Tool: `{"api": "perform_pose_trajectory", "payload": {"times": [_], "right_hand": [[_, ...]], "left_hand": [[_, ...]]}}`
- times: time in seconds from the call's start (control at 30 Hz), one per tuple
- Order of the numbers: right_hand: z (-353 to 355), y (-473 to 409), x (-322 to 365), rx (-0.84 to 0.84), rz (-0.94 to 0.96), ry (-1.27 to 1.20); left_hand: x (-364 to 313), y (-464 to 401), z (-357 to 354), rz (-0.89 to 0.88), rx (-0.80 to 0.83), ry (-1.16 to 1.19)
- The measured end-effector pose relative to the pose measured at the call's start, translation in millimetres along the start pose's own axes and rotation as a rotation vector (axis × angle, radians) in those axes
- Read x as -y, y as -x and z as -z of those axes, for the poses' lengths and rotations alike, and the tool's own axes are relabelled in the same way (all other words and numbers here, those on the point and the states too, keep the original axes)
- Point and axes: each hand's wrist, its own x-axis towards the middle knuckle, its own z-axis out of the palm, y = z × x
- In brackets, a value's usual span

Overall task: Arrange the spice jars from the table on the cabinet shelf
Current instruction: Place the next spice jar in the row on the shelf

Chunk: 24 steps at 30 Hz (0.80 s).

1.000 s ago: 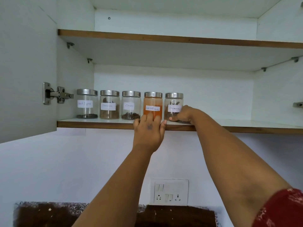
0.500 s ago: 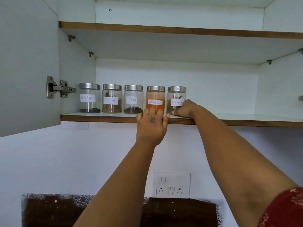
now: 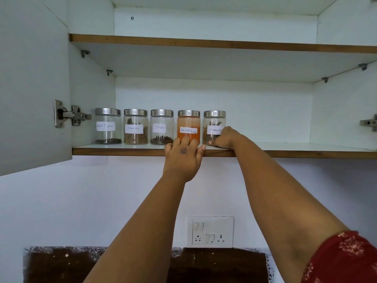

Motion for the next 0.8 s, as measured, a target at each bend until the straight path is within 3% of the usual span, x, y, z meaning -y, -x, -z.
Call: {"api": "perform_pose_trajectory", "payload": {"times": [0.43, 0.53, 0.67, 0.8], "right_hand": [[7.9, 25.9, 4.4, 0.093, -0.117, 0.005], [0.9, 36.1, -3.5, 0.023, -0.159, 0.066], [-6.4, 57.2, -18.3, -0.157, -0.067, 0.288], [-9.0, 81.8, -29.6, -0.22, 0.021, 0.347]], "left_hand": [[-1.8, -1.6, 6.7, 0.005, 0.068, -0.01], [-3.6, -2.2, 11.6, 0.019, 0.108, -0.013], [-5.4, -8.6, 21.5, 0.046, 0.254, 0.013], [-1.5, -9.3, 34.1, 0.039, 0.422, -0.003]]}}
